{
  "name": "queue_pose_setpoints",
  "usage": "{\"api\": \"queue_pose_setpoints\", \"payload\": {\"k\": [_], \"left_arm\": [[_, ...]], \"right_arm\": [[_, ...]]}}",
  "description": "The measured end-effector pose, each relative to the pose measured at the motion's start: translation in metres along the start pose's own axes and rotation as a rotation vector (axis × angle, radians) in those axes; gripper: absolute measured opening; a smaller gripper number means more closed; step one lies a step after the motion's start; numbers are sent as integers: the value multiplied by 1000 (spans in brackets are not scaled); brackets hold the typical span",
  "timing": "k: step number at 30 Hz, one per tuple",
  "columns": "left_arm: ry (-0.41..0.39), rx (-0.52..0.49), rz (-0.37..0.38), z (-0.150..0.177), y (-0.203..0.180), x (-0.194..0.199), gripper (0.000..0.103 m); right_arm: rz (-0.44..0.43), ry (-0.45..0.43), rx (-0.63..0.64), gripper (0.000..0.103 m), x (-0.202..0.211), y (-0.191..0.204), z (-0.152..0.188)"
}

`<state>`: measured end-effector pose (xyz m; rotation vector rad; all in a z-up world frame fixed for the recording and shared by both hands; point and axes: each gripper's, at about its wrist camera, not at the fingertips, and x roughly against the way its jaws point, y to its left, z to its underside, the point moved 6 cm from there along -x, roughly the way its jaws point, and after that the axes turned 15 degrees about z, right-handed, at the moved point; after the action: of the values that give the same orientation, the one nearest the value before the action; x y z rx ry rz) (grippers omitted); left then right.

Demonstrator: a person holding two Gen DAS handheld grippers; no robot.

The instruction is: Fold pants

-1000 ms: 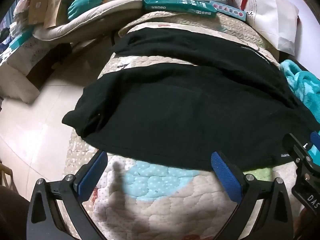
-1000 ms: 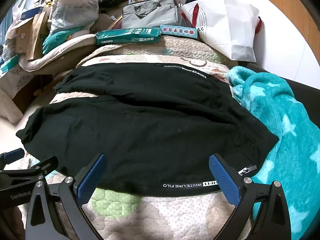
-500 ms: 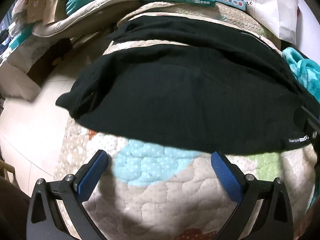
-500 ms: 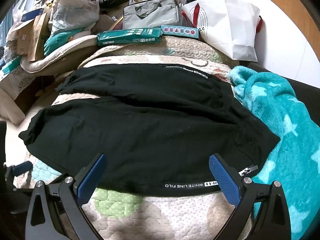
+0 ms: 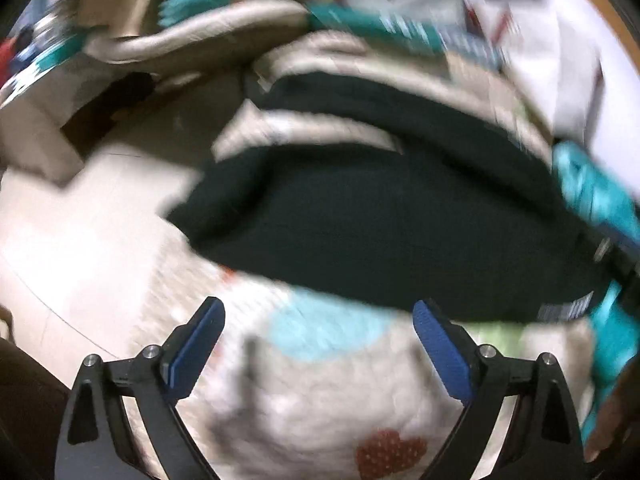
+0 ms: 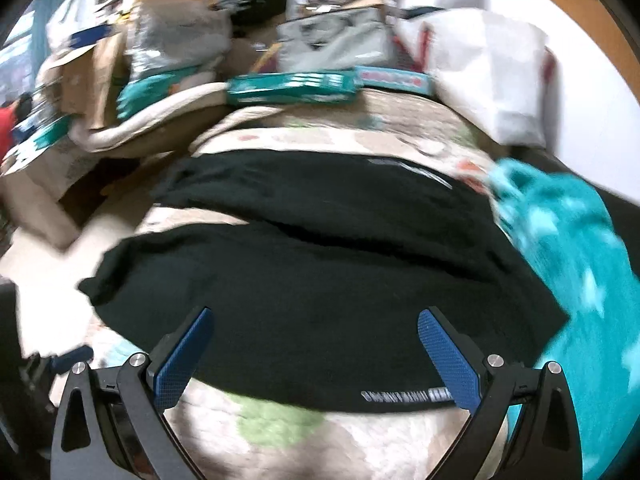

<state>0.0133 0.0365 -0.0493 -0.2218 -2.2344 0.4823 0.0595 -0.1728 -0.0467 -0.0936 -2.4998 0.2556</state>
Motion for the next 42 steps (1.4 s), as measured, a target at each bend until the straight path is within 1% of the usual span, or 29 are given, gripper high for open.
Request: {"api": "queue_pose_setpoints", "payload": {"k": [1, 2, 4, 6, 7, 8, 9, 10, 12, 14, 16, 19, 20, 21, 22, 23, 24, 26, 30, 32, 35, 36, 37, 38, 39, 40, 41, 42], "left_arm": [[-51, 49, -3, -12, 14, 12, 95], [-81, 84, -10, -19, 24, 19, 95], [-137, 176, -36, -30, 53, 30, 95], [-148, 250, -55, -32, 76, 32, 95], [-147, 284, -55, -31, 85, 31, 95], [-135, 325, -57, -28, 95, 27, 95], [-125, 344, -60, -27, 99, 23, 95], [-108, 368, -63, -22, 104, 19, 95], [-84, 394, -65, -16, 111, 10, 94], [-67, 430, -58, -15, 121, 3, 94], [-51, 466, -47, -12, 127, -2, 94], [-37, 508, -36, -6, 134, -4, 94], [-28, 527, -27, -5, 135, -5, 94], [-23, 538, -20, -4, 136, -7, 94], [-19, 548, -15, -3, 137, -8, 94], [-15, 554, -11, -3, 137, -9, 94], [-15, 559, -8, -3, 137, -10, 94], [-24, 567, -6, -4, 137, -10, 94], [-38, 569, -10, -4, 138, -6, 94], [-34, 574, -7, -1, 139, -4, 94], [-31, 571, 2, -2, 138, -6, 94], [-33, 566, 1, -3, 137, -6, 94], [-38, 558, -2, -4, 137, -6, 94], [-41, 550, -7, -5, 137, -6, 94], [-45, 543, -13, -6, 137, -5, 94], [-51, 535, -17, -7, 137, -5, 94], [-53, 532, -19, -8, 136, -5, 94], [-54, 529, -21, -9, 137, -5, 94]], "right_arm": [[-38, 1, 32, 103, 1, 10, -7], [-96, 8, 74, 103, 0, 22, -16], [-210, 35, 167, 98, -3, 54, -35], [-306, 57, 250, 83, -7, 90, -53], [-350, 72, 290, 79, -10, 111, -62], [-380, 88, 324, 71, -15, 131, -69], [-404, 108, 357, 67, -22, 150, -77], [-428, 129, 385, 66, -29, 171, -83], [-460, 178, 421, 66, -43, 208, -90], [-477, 254, 464, 66, -64, 245, -89], [-461, 305, 507, 66, -79, 269, -80], [-436, 345, 620, 66, -98, 299, -62], [-429, 358, 676, 60, -101, 306, -54], [-424, 370, 720, 23, -105, 311, -48], [-410, 393, 780, 9, -108, 313, -39], [-402, 407, 816, 6, -109, 313, -34], [-399, 396, 826, 4, -108, 314, -37], [-387, 358, 819, 4, -104, 318, -48], [-414, 303, 674, 4, -102, 327, -88], [-409, 275, 613, 2, -105, 323, -102], [-437, 228, 475, 3, -107, 320, -126], [-449, 233, 430, 6, -107, 315, -132], [-459, 249, 416, 8, -107, 314, -134], [-463, 260, 421, 15, -101, 310, -136], [-445, 253, 438, 25, -99, 308, -136], [-429, 236, 454, 30, -96, 302, -138], [-420, 224, 455, 42, -93, 297, -138], [-409, 216, 439, 52, -91, 282, -138]]}}
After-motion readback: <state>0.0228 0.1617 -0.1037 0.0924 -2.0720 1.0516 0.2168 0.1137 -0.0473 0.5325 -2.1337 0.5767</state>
